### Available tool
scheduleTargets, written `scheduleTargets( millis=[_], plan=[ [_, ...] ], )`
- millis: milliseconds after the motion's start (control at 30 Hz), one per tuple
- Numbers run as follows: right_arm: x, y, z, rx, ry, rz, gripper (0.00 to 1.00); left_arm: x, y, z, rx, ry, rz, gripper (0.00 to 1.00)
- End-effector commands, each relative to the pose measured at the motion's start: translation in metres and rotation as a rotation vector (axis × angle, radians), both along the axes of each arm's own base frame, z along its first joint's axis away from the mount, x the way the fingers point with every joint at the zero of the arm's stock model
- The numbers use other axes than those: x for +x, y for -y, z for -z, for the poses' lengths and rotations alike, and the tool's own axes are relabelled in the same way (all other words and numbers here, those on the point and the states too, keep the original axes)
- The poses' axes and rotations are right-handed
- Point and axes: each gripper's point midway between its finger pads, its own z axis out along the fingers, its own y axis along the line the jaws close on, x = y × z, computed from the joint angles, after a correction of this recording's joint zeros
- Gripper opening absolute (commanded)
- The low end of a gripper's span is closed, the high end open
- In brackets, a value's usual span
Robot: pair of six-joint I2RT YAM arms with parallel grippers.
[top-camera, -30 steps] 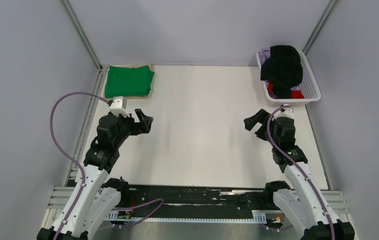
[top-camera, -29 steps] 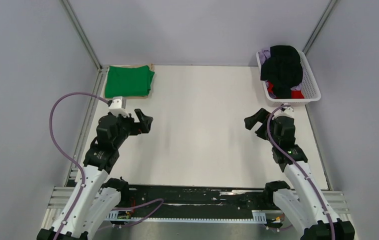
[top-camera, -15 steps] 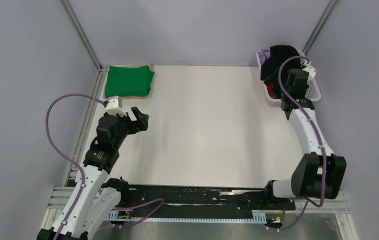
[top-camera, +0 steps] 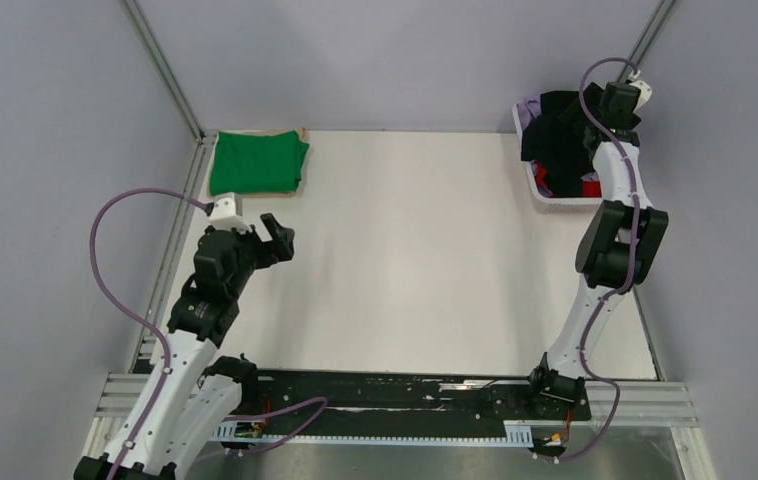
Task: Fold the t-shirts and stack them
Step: Grab crumpled tshirt from bin with the right arm
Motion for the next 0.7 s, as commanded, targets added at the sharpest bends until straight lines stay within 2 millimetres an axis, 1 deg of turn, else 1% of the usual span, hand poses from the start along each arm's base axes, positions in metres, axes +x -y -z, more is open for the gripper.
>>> scheduleTargets(
  millis=[0, 67, 133, 233, 267, 300, 367, 400, 467, 500, 567, 633, 667],
  plan=[
    [0.039, 0.016, -0.014, -0.062, 0.061, -0.015, 0.89, 0.001, 0.001, -0.009, -0.007, 0.035, 0.005, 1.0],
    [0.053, 0.023, -0.009, -0.066, 0.075, -0.004, 0.86, 0.0, 0.0, -0.009, -0.003, 0.034, 0.004, 1.0],
    [0.064, 0.03, 0.0, -0.058, 0.08, 0.02, 0.81, -0.001, -0.003, -0.008, 0.004, 0.028, -0.011, 1.0],
    [0.074, 0.035, 0.014, -0.036, 0.085, 0.035, 0.75, -0.001, -0.005, -0.009, 0.008, 0.029, -0.024, 1.0],
    [0.076, 0.036, 0.022, -0.033, 0.077, 0.037, 0.74, -0.001, -0.006, -0.008, 0.008, 0.028, -0.031, 1.0],
    [0.078, 0.036, 0.027, -0.032, 0.075, 0.036, 0.7, -0.001, -0.007, -0.009, 0.007, 0.03, -0.037, 1.0],
    [0.08, 0.037, 0.031, -0.031, 0.083, 0.037, 0.54, -0.002, -0.009, -0.01, 0.007, 0.036, -0.046, 1.0],
    [0.082, 0.038, 0.03, -0.028, 0.092, 0.04, 0.42, -0.003, -0.01, -0.012, 0.006, 0.044, -0.051, 1.0],
    [0.082, 0.038, 0.02, -0.032, 0.114, 0.046, 0.2, -0.004, -0.01, -0.012, 0.006, 0.05, -0.048, 1.0],
    [0.082, 0.039, 0.011, -0.039, 0.132, 0.048, 0.13, -0.004, -0.01, -0.013, 0.005, 0.05, -0.047, 1.0],
    [0.08, 0.042, -0.016, -0.067, 0.175, 0.056, 0.05, -0.005, -0.01, -0.012, 0.004, 0.048, -0.048, 1.0],
    [0.073, 0.046, -0.053, -0.108, 0.23, 0.068, 0.0, -0.006, -0.011, -0.012, 0.004, 0.047, -0.054, 1.0],
    [0.069, 0.048, -0.073, -0.131, 0.257, 0.072, 0.0, -0.007, -0.012, -0.013, 0.002, 0.048, -0.056, 1.0]
  ],
)
